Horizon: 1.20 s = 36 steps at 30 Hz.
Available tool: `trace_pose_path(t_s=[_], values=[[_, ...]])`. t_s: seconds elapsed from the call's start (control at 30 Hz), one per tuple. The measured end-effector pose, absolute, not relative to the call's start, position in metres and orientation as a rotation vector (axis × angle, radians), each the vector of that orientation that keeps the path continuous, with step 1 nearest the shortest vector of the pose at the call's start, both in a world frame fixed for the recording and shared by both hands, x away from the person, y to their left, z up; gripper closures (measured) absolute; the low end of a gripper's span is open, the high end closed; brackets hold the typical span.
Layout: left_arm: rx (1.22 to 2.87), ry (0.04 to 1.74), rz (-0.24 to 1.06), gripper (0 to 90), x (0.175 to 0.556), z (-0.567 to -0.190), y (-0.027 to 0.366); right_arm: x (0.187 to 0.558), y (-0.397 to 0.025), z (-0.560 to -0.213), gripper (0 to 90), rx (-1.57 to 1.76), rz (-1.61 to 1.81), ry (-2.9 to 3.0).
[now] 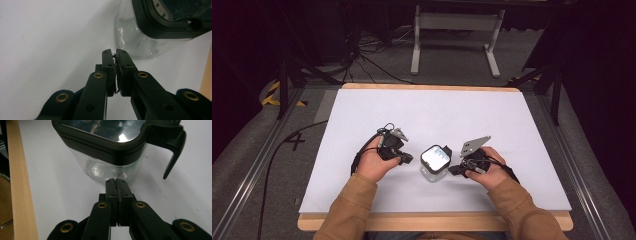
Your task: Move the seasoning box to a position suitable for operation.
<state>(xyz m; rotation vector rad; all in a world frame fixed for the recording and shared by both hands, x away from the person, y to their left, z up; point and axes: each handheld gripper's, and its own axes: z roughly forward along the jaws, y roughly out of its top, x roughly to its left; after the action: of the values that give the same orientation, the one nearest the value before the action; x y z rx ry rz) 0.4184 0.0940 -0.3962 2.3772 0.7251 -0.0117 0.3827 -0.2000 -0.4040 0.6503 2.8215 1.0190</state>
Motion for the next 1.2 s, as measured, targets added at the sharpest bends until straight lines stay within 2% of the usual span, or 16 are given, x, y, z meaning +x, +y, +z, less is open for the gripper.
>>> trace_pose_path(t_s=[0.37, 0.87, 1.2], values=[[2.338, 0.763, 0.008, 83.9, 0.419, -0.394, 0.102, 0.383, -0.197, -0.407, 90.0, 0.657, 1.023, 2.816], [2.363, 0.792, -0.009, 84.8, 0.417, -0.395, 0.108, 0.397, -0.187, -0.415, 90.0, 0.766, 1.023, 2.69], [2.361, 0.792, -0.005, 89.4, 0.419, -0.402, 0.102, 0.401, -0.195, -0.41, 90.0, 0.798, 1.049, 2.633]])
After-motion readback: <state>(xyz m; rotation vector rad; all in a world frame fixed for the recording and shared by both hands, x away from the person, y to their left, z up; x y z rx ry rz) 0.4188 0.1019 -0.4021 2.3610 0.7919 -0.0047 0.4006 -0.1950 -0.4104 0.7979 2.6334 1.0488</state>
